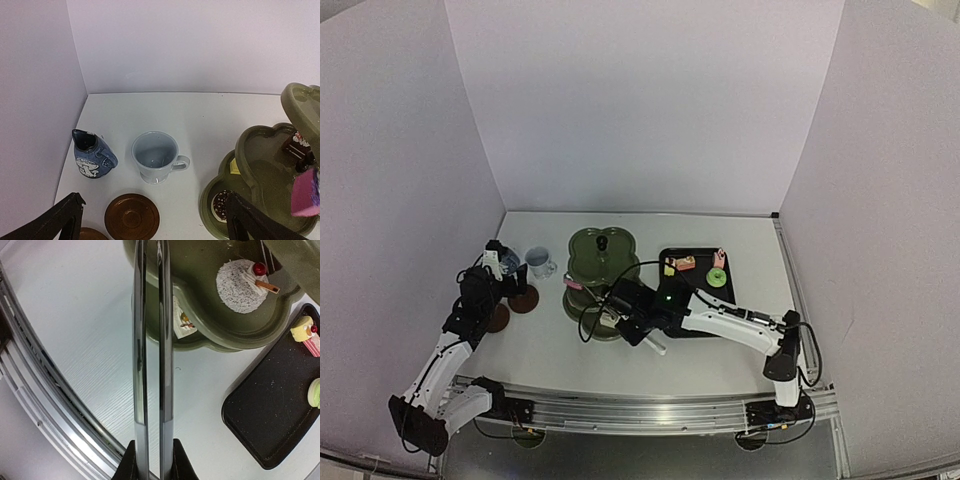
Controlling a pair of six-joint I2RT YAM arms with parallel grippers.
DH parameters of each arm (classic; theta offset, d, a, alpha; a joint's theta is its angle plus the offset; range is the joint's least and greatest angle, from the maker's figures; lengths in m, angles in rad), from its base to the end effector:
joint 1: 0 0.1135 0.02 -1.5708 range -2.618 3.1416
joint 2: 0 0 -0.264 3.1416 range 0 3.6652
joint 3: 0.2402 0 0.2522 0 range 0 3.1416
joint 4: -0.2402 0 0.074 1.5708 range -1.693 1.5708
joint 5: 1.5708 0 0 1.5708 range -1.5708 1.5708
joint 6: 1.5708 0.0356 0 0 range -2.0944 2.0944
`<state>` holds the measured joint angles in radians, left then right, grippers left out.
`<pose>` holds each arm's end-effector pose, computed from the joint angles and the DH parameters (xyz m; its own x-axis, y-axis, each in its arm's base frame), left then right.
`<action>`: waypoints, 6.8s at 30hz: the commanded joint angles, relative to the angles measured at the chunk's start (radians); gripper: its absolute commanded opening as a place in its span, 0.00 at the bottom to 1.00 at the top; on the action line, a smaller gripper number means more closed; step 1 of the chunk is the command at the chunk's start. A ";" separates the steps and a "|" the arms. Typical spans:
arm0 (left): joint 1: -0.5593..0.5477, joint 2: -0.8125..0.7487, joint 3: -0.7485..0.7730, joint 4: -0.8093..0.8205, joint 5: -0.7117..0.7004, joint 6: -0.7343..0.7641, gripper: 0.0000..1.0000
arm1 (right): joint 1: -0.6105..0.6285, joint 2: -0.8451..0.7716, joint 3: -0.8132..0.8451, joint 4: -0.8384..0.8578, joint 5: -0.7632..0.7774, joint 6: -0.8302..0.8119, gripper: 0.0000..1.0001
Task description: Serve the afternoon tea
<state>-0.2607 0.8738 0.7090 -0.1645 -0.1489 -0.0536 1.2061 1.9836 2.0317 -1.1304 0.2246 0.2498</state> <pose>0.1998 -0.0478 0.2996 -0.3184 0.0301 -0.9475 0.1024 0.9947 -0.0028 0.1568 0.3884 0.3310 -0.5211 -0.6893 -0.5034 -0.7685 0.6355 -0.0746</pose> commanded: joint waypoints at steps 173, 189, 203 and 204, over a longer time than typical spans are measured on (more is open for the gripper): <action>0.003 0.003 -0.034 0.092 0.065 0.034 1.00 | -0.467 -0.031 -0.483 0.301 -0.027 0.377 0.34; 0.005 0.000 -0.042 0.097 0.064 0.039 1.00 | -0.467 0.011 -0.432 0.303 -0.030 0.350 0.35; 0.003 -0.009 -0.057 0.103 0.057 0.040 1.00 | -0.467 0.029 -0.393 0.318 -0.041 0.331 0.35; 0.004 -0.009 -0.058 0.104 0.058 0.039 1.00 | -0.467 0.031 -0.388 0.319 -0.041 0.331 0.36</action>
<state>-0.2607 0.8833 0.6575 -0.1032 -0.0963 -0.0250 0.7418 2.0121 1.6009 -0.8276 0.1799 0.5838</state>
